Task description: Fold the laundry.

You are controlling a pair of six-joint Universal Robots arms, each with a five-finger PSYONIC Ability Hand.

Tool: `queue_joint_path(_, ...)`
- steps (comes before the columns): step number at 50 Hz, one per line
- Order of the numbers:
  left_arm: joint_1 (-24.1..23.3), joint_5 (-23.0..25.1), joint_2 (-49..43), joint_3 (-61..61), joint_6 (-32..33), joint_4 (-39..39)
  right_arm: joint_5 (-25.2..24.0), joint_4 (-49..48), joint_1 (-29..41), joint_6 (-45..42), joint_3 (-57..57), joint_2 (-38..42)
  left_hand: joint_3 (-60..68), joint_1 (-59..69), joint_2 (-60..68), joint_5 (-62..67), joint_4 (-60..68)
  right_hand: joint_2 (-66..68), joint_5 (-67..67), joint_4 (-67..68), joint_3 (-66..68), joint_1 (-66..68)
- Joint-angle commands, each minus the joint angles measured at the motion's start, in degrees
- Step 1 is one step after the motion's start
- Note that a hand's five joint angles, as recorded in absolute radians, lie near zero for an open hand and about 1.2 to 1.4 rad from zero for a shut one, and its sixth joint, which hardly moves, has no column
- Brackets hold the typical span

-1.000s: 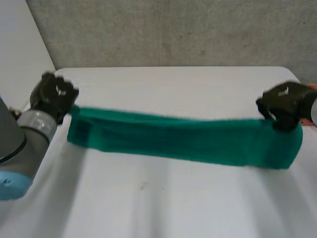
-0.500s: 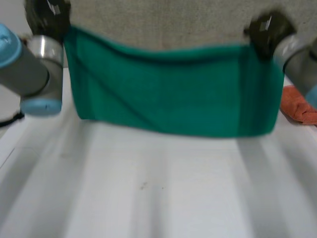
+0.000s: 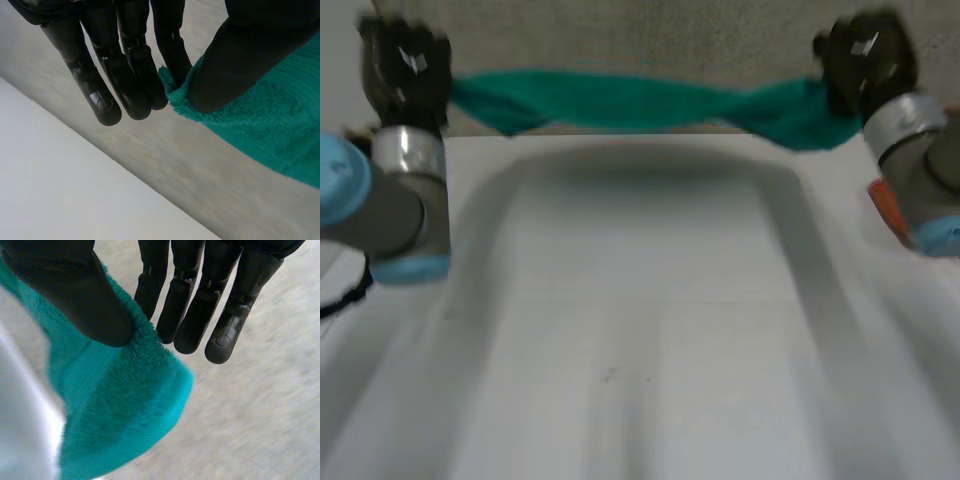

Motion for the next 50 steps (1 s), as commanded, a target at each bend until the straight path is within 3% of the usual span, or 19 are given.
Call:
queue_joint_path(1, -0.8, 0.6, -8.2, -11.9, 0.7, -0.3, -3.2, 1.3, 0.1, -5.5, 8.9, 7.4, 11.8, 15.1, 11.6, 13.8, 11.2, 12.7, 13.4, 11.9, 12.4, 23.9)
queue_joint_path(8, -1.3, 0.5, -8.0, -17.4, 2.9, -5.3, -2.8, 11.1, -0.4, -12.5, 11.3, 7.6, 11.8, 15.1, 11.6, 13.8, 11.2, 12.7, 13.4, 11.9, 12.4, 23.9)
queue_joint_path(13, 1.6, 0.6, -1.0, -23.7, 6.3, -16.5, -3.0, 28.7, -0.7, -17.1, 12.7, 4.7, 11.8, 15.1, 11.6, 13.8, 11.2, 12.7, 13.4, 11.9, 12.4, 23.9)
queue_joint_path(20, 3.5, 0.9, 11.3, -34.0, 10.9, -32.7, -2.5, 41.8, -3.3, -19.7, 19.4, -4.3, 11.8, 15.1, 11.6, 13.8, 11.2, 12.7, 13.4, 11.9, 12.4, 23.9)
queue_joint_path(26, 2.8, 3.0, 20.8, -42.0, 15.5, -42.4, -2.7, 51.5, -6.6, -31.3, 29.2, -11.7, 11.8, 15.1, 11.6, 13.8, 11.2, 12.7, 13.4, 11.9, 12.4, 23.9)
queue_joint_path(31, 2.9, 4.6, 20.8, -40.7, 15.8, -39.1, -1.9, 44.9, -6.7, -29.9, 28.3, -11.1, 11.8, 15.1, 11.6, 13.8, 11.2, 12.7, 13.4, 11.9, 12.4, 23.9)
queue_joint_path(40, 1.1, 0.3, 3.6, -22.5, 15.6, -21.6, 3.7, 31.0, -5.4, -23.1, 18.9, 0.5, 11.8, 15.1, 11.6, 13.8, 11.2, 12.7, 13.4, 11.9, 12.4, 23.9)
queue_joint_path(50, -2.3, -2.0, -18.6, 1.7, 16.0, -17.5, 7.2, 14.1, -1.0, -23.2, 10.6, 10.5, 11.8, 15.1, 11.6, 13.8, 11.2, 12.7, 13.4, 11.9, 12.4, 23.9)
